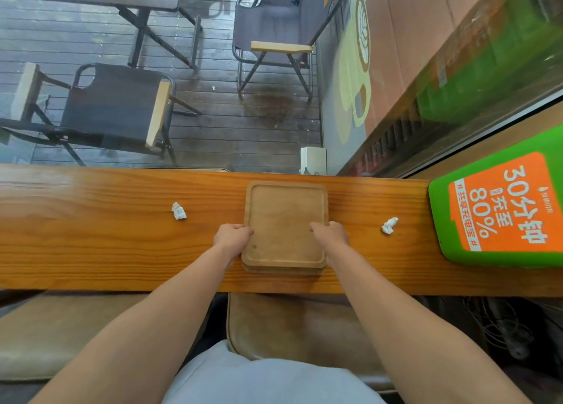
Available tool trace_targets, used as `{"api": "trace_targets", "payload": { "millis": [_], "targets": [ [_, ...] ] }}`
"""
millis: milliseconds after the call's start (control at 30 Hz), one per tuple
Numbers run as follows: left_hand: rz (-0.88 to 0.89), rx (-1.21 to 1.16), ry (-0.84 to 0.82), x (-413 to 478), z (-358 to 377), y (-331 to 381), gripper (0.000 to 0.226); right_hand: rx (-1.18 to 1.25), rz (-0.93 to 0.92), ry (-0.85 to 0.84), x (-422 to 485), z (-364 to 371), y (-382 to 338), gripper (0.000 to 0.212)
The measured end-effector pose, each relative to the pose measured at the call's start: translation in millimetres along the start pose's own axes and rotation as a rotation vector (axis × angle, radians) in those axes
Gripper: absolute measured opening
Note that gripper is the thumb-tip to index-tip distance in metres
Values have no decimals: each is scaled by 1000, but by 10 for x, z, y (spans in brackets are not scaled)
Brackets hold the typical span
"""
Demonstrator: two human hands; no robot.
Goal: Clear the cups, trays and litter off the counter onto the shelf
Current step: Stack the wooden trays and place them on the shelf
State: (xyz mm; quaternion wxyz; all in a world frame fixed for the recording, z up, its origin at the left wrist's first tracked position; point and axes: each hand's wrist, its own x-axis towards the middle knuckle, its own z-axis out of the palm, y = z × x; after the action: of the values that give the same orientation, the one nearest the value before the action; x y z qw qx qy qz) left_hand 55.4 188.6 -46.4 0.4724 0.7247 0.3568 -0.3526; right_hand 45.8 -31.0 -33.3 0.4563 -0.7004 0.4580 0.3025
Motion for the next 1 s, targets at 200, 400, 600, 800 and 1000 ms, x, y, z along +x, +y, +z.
{"api": "trace_targets", "payload": {
  "millis": [200,400,600,800,1000],
  "targets": [
    [-20,-15,20,-47,24,8,41,-17,-9,-5,-20,-50,-11,66],
    [-18,-15,46,-101,7,25,43,-46,-27,16,-79,-50,-3,65],
    [-33,-33,37,-133,9,-18,48,-61,-32,18,-127,-31,33,68],
    [10,38,36,-191,89,20,57,-63,-50,39,-159,28,73,65],
    [-43,13,104,-139,214,36,74,25,-30,102,-123,153,129,69]
  ]
}}
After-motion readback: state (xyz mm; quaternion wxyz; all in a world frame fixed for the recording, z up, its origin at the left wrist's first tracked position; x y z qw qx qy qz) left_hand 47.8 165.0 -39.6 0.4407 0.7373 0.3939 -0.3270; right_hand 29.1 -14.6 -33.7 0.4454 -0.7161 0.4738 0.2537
